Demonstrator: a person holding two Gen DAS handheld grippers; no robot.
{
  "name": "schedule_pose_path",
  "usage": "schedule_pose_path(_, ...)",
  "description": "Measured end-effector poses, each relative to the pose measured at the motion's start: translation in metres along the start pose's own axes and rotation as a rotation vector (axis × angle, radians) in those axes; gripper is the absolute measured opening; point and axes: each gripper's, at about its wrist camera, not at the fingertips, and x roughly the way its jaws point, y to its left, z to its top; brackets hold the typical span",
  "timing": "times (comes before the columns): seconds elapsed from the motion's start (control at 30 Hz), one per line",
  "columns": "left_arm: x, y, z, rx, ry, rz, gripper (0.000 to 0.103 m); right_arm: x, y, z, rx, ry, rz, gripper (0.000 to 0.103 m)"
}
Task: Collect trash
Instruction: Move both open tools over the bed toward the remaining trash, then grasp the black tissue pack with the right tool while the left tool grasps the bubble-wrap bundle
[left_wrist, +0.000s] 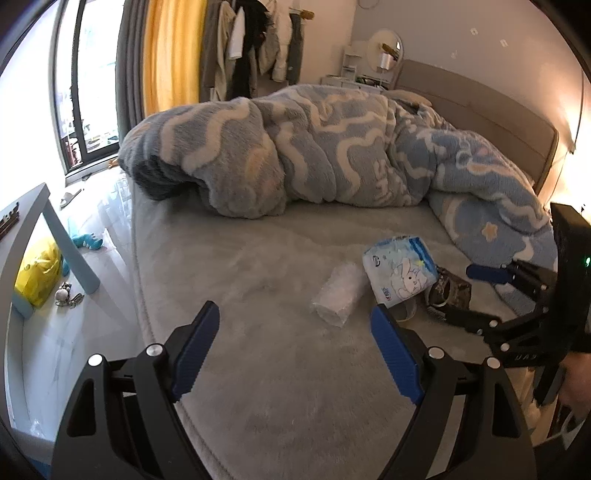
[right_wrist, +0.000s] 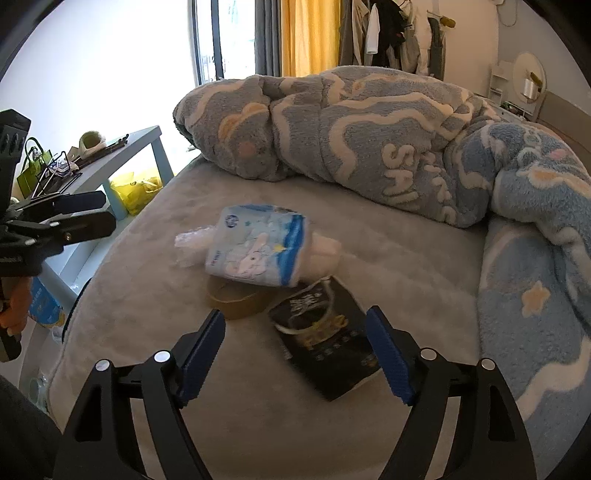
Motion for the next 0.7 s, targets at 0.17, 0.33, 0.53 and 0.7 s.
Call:
schedule_pose_path(0.17, 0.016, -0.003, 0.002, 0.02, 0.018, -0.021, 0.086, 0.009, -0.014, -0.005, -0.027, 0.026, 0.011, 0.08)
schedule_pose_path(0.33, 0.03, -0.006, 0.003, 0.042, 0.029, -0.042, 0.086, 0.015, -0.024, -0.007, -0.054, 0.043, 0.062, 0.08)
schedule_pose_path(0.53, 0.046, -0.01, 0.004, 0.064, 0.05, -0.061, 0.086, 0.022, -0.021, -0.009, -0.133, 0.062, 0.098, 0.08)
schedule_pose_path(0.7, 0.06, -0.013, 0.004, 0.077, 0.069, -0.071, 0.086, 0.025, -0.023, -0.01, -0.167, 0.046, 0.057, 0.081)
